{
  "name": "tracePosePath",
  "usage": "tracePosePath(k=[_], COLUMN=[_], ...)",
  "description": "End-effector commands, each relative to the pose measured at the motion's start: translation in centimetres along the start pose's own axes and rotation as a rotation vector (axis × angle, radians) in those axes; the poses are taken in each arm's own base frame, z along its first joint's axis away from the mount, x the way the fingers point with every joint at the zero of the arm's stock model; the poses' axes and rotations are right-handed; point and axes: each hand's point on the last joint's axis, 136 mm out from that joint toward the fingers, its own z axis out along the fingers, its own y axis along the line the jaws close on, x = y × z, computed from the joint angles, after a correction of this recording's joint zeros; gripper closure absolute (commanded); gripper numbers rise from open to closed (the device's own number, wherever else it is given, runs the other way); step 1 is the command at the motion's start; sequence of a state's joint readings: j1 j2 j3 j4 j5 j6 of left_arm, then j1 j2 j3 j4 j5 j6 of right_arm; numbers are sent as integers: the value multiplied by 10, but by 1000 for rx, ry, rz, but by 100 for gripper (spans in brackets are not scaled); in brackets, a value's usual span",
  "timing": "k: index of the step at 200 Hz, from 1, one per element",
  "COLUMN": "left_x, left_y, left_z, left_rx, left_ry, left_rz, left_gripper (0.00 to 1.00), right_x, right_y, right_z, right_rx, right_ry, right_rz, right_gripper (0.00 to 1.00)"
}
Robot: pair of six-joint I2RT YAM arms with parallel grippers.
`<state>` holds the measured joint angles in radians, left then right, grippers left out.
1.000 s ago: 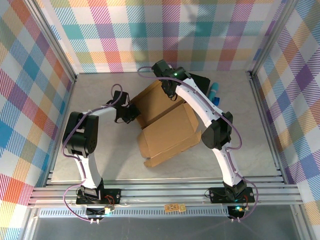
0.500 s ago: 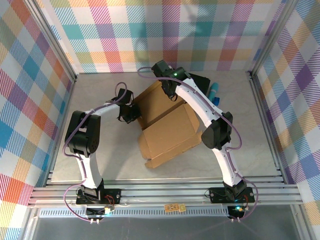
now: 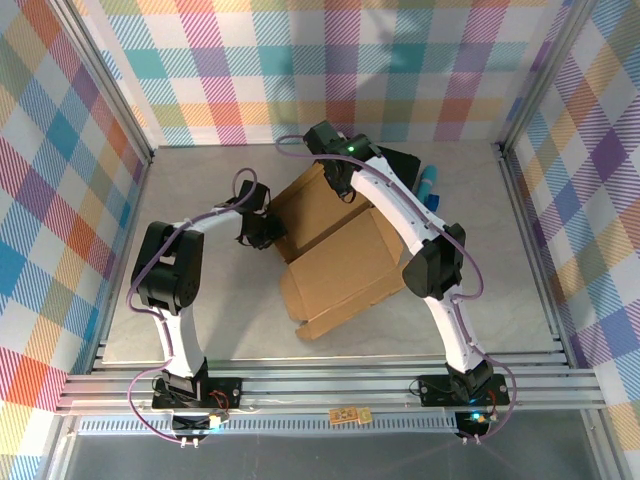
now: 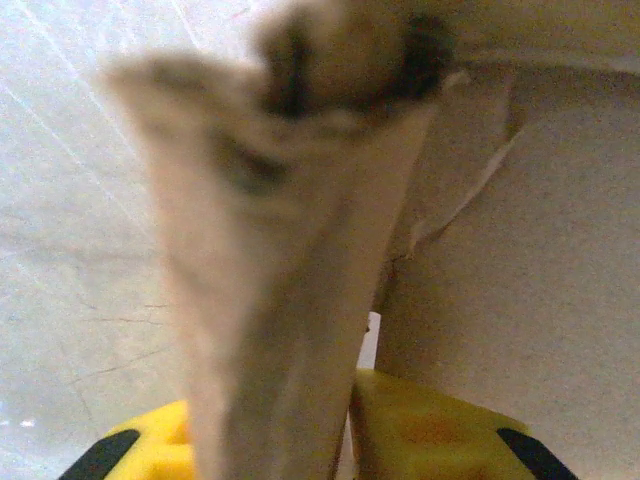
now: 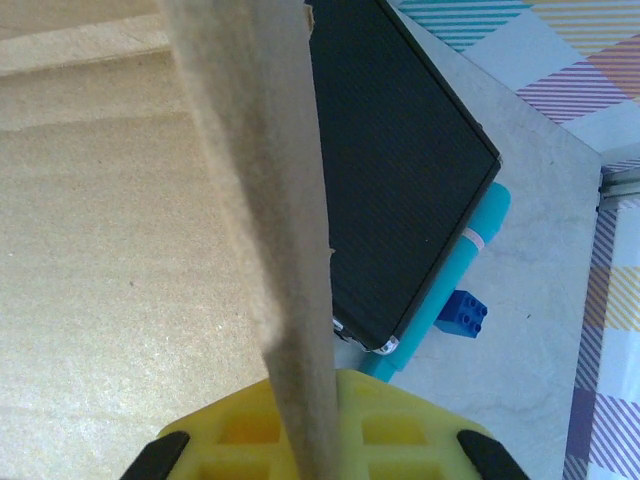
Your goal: Fold the paper box
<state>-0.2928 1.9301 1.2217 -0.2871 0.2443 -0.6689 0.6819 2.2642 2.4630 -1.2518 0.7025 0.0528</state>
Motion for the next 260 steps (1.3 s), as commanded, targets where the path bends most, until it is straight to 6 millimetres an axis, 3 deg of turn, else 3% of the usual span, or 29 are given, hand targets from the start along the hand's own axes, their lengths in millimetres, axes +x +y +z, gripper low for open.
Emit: tracePosePath(k=[1, 13, 78, 102, 148, 198, 238, 260], left_x=[27, 26, 12, 8, -4, -6, -4, -2], left_y=[4, 6, 15, 19, 9, 11, 10, 8], left_z=[7, 5, -60, -80, -111, -127, -125, -120], left_rx=[-25, -46, -340, -411, -445, -480, -466, -445], left_ry=[77, 67, -5, -16, -50, -63, -52, -31], left_rz=[-2, -5, -5, 3, 22, 25, 22, 11], left_gripper=[84, 100, 100, 100, 100, 100, 100, 100], right_x=[-7, -6, 2, 12, 27, 37, 19, 19], right_y=[12, 11, 18, 11, -5, -20, 0, 14], right_z=[-4, -4, 1, 6, 15, 16, 5, 5], right_rx=[-32, -32, -114, -106, -53, 82, 22, -47], right_ry=[-22, -19, 14, 55, 132, 165, 82, 93], right_rz=[37, 38, -4, -8, 22, 10, -8, 4], right_gripper=[100, 100, 100, 100, 100, 100, 100, 100])
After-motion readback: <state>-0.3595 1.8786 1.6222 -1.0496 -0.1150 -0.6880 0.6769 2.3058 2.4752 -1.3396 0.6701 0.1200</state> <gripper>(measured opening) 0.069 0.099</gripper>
